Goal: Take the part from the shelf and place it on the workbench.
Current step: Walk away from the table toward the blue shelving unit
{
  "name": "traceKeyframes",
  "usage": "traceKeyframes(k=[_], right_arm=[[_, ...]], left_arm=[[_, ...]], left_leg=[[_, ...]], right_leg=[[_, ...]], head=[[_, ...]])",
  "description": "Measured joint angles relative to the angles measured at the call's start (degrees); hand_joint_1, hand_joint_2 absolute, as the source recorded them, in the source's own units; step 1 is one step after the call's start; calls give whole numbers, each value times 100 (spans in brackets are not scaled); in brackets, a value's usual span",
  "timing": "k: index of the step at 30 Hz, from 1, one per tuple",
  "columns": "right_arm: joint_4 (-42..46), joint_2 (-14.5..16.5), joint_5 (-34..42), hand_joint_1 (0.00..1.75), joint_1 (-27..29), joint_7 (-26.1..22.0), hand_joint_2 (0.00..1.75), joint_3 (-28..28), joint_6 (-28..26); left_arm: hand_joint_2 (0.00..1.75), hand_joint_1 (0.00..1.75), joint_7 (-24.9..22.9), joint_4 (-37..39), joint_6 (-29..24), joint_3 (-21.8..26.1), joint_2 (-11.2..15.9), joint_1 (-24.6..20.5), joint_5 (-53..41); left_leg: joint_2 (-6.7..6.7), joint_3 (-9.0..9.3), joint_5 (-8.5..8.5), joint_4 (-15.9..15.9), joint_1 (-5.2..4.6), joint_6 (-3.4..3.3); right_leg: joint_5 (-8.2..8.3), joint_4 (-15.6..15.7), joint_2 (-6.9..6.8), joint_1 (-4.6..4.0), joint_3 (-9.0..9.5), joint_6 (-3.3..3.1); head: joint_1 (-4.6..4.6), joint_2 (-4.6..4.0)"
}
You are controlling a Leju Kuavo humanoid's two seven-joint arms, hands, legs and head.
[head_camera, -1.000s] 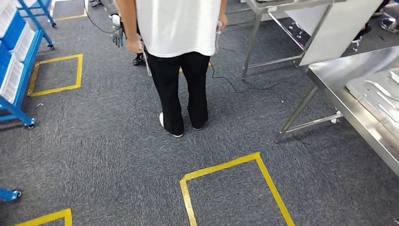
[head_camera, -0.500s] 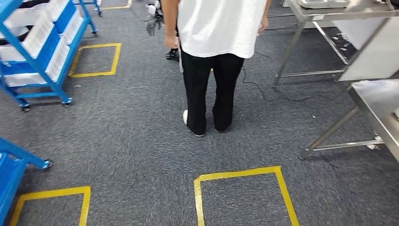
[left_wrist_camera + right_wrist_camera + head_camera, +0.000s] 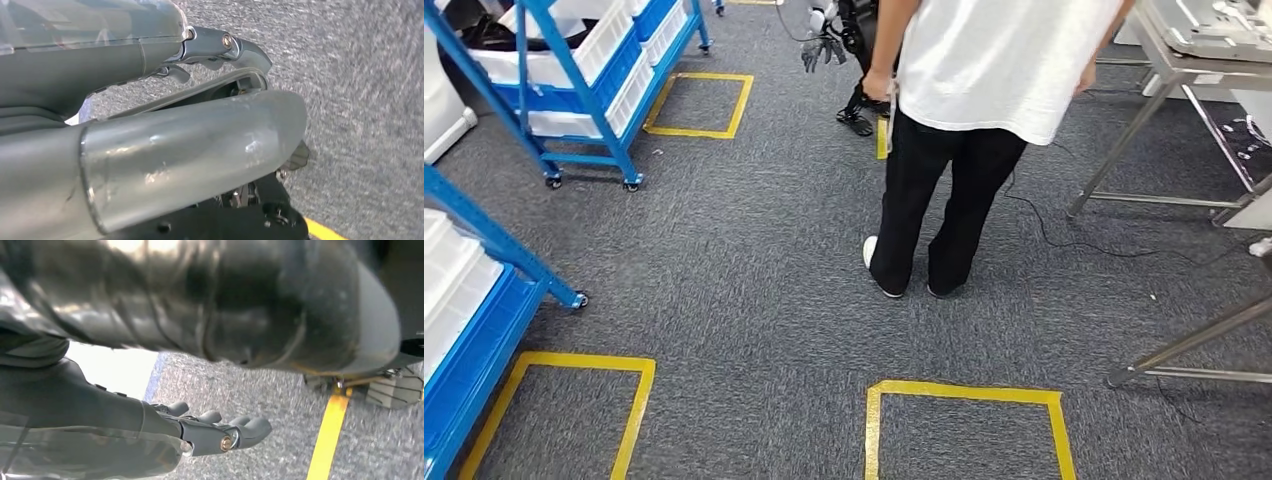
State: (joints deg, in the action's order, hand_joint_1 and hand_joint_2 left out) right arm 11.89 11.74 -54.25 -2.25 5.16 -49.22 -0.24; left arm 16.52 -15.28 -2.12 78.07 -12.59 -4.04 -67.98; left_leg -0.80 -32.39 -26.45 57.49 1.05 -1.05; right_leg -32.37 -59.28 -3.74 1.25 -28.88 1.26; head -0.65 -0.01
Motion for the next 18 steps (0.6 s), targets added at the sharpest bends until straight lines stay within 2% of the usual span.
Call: traceKeyframes(k=[2, 3, 4, 5, 6, 7, 8, 9, 10, 11, 13, 14, 15, 17, 18], right_arm=[[0, 0, -4, 0, 15, 0, 0, 0, 5], [0, 0, -8, 0, 23, 0, 0, 0, 12], [-1, 0, -13, 0, 27, 0, 0, 0, 19], [-1, 0, -17, 0, 29, 1, 0, 0, 25], [-1, 0, -21, 0, 30, 2, 0, 0, 26], [-1, -1, -23, 0, 34, 4, 0, 0, 26], [-1, -4, -24, 0, 43, 6, 0, 0, 25], [-1, -9, -24, 0, 53, 8, 0, 0, 25], [-1, -14, -24, 0, 56, 8, 0, 0, 24], [0, -18, -24, 0, 52, 8, 0, 0, 24], [0, -15, -24, 0, 22, 7, 0, 0, 25], [0, -11, -24, 0, 14, 7, 0, 0, 24], [0, -7, -24, 0, 14, 6, 0, 0, 24], [-2, 1, -27, 0, 34, 6, 0, 0, 25], [-3, 3, -28, 0, 42, 6, 0, 0, 26]], left_arm=[[0, 0, -2, 0, 1, -13, 2, -7, -2], [0, 0, -2, 0, 3, -20, 3, -9, -3], [0, 0, -2, 0, 5, -26, 4, -10, -4], [0, 0, -2, 0, 7, -31, 4, -10, -5], [0, 0, -2, 0, 9, -33, 4, -9, -5], [0, 0, -2, 0, 9, -36, 3, -10, -5], [0, 0, -2, 0, 9, -39, -2, -12, -5], [0, 0, -2, 0, 10, -41, -7, -19, -5], [0, 0, -3, 0, 11, -43, -11, -24, -6], [0, 0, -3, 0, 13, -44, -15, -24, -6], [0, 0, -5, -1, 14, -45, -14, -11, -6], [0, 0, -7, -1, 14, -45, -11, -3, -6], [0, 0, -9, -2, 14, -46, -9, -1, -6], [0, 0, -17, -2, 14, -48, -3, -12, -7], [0, 0, -25, -2, 13, -50, 1, -18, -13]], left_leg=[[96, 3, 5, -11, -16, -59], [152, 3, 1, -10, -36, -79], [219, 10, -4, -8, -60, -93], [294, 23, -10, -6, -85, -106], [377, 45, -18, -5, -105, -117], [460, 70, -25, -5, -118, -124], [535, 88, -31, -6, -121, -129], [609, 93, -37, 0, -126, -126], [671, 84, -39, 2, -122, -113], [729, 69, -37, 2, -114, -92], [828, 45, -28, -11, -110, -32], [768, 28, -59, 21, -121, -5], [639, -24, -145, 132, -135, 22], [297, -306, -490, 715, -130, 84], [208, -505, -671, 1106, -106, 121]], right_leg=[[-367, -689, 264, 0, -344, -7], [-521, -1103, 317, -11, -570, -21], [-577, -1403, 337, -28, -750, -43], [-509, -1503, 352, -49, -843, -79], [-321, -1362, 377, -77, -823, -128], [-54, -1017, 440, -115, -704, -186], [183, -607, 572, -151, -549, -249], [355, -249, 696, -175, -414, -296], [438, -23, 791, -195, -329, -326], [444, 71, 837, -204, -295, -344], [458, 142, 736, -189, -263, -360], [477, 203, 667, -169, -227, -374], [500, 268, 587, -149, -187, -389], [515, 344, 406, -138, -133, -412], [508, 347, 315, -140, -127, -417]], head=[[-1, 0], [-2, -1], [-2, -1], [-2, -1], [-1, -1], [-1, -1], [-1, -1], [-2, -1], [-2, -1], [-5, -1], [-4, -1], [-4, -1], [1, -1], [5, -1], [7, -2]])
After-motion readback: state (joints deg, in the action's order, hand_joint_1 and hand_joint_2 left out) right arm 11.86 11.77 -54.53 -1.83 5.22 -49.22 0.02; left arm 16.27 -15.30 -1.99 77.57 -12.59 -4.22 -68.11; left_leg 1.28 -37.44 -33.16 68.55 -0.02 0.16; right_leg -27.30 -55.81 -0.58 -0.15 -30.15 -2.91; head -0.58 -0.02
